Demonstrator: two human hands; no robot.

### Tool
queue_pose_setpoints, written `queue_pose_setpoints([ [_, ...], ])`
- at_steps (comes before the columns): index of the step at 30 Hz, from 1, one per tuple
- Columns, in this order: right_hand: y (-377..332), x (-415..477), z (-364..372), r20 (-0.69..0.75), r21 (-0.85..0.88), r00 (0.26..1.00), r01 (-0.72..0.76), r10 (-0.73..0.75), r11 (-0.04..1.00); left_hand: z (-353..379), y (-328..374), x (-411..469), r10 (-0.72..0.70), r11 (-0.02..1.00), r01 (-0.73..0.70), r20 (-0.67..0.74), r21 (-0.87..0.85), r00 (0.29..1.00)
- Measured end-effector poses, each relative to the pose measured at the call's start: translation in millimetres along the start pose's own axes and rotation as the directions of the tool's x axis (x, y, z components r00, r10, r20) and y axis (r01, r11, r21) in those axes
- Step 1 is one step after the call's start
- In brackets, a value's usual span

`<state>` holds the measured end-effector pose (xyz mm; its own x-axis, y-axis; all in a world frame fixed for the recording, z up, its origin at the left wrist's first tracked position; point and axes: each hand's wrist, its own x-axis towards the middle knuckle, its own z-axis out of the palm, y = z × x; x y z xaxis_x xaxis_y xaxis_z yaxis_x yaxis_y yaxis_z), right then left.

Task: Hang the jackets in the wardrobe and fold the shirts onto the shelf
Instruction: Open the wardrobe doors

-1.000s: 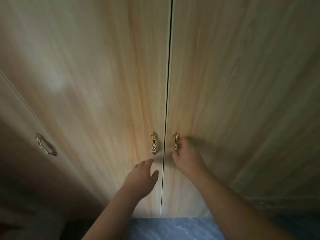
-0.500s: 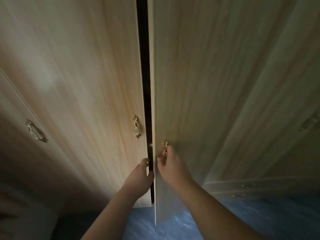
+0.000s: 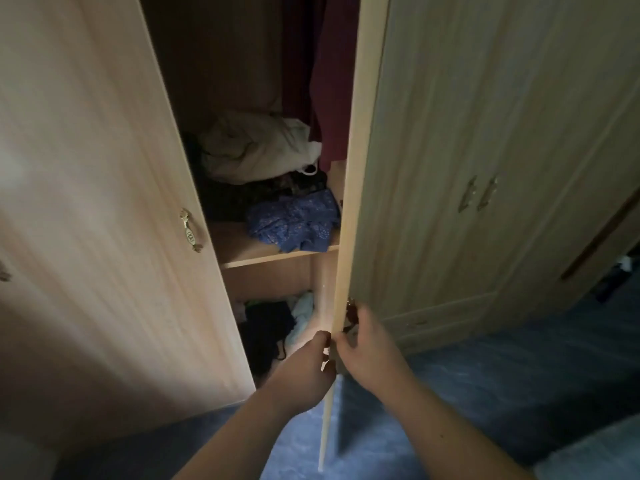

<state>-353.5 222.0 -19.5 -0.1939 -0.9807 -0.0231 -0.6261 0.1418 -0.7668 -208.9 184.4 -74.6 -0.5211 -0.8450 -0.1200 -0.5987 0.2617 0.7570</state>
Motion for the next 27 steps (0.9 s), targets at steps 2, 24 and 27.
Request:
queue_pose_setpoints([
  [2,10.3,-9.9,-22.7,-0.043,-0.013,0.997,-0.06,0.06,0.998,18.2,16.5,3.1,0.042,0.998,-0.045,0.064,0.043,0.997],
  [24,-51.6,40.4,67.5,0.2,-0.535,0.964,0.256,-0.174,0.805,-126.5,-91.2,-17.9,-0.244,0.916,0.31,-0.257,0.256,0.935],
  [27,-74.0,85.7,109.3,0.221,-0.535,0.957,0.281,-0.189,0.797,-173.3,-117.9,-10.8,-0.276,0.933,0.347,-0.427,0.095,0.861],
])
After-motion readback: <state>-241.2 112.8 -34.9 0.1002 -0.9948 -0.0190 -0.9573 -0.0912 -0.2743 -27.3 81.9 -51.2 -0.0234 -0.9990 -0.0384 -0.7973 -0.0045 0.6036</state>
